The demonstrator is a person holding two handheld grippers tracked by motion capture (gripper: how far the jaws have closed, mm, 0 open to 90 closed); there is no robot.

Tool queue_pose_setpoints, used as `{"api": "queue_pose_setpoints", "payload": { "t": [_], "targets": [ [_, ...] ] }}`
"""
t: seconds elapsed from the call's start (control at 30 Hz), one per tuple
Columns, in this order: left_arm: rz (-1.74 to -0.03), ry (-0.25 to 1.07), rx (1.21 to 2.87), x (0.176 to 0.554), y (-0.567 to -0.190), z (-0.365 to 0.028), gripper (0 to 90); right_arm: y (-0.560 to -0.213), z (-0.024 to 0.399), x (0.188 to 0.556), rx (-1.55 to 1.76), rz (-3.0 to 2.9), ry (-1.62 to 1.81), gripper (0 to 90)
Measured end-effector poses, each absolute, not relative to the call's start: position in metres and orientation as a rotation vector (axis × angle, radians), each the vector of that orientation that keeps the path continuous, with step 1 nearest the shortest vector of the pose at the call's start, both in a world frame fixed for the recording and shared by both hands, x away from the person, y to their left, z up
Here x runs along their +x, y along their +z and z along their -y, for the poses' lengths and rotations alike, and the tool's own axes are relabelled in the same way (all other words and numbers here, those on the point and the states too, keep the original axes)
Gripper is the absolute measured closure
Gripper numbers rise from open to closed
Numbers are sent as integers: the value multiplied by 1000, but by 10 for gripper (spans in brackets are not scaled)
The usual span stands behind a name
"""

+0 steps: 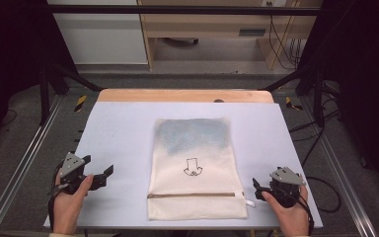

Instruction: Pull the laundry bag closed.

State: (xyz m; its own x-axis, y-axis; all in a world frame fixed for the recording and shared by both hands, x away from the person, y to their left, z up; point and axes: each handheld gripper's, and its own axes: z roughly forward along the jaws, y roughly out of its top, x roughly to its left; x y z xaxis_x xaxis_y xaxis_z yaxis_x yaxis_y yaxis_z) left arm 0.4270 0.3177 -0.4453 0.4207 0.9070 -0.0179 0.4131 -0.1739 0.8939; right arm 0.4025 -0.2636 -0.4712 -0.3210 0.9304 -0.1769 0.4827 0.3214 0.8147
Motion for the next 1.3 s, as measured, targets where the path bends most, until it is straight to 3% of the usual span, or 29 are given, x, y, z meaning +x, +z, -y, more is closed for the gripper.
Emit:
{"api": "queue_pose_setpoints", "payload": {
  "t": [0.2,0.23,0.67,0.77,1.3],
  "targets": [
    [-1136,677,1808,424,-443,-313,59,-472,263,400,1226,-1950,869,106],
    [-1136,690,1837,423,-443,-312,59,-470,261,399,1217,-1966,885,152],
    [-1133,713,1868,404,-441,-316,61,-434,218,406,1010,-2208,804,355],
    [-1117,733,1891,401,-443,-316,63,-422,195,412,925,-2316,795,458],
    [-1158,781,1910,402,-447,-320,61,-403,99,425,629,-2612,753,550]
  ]
}}
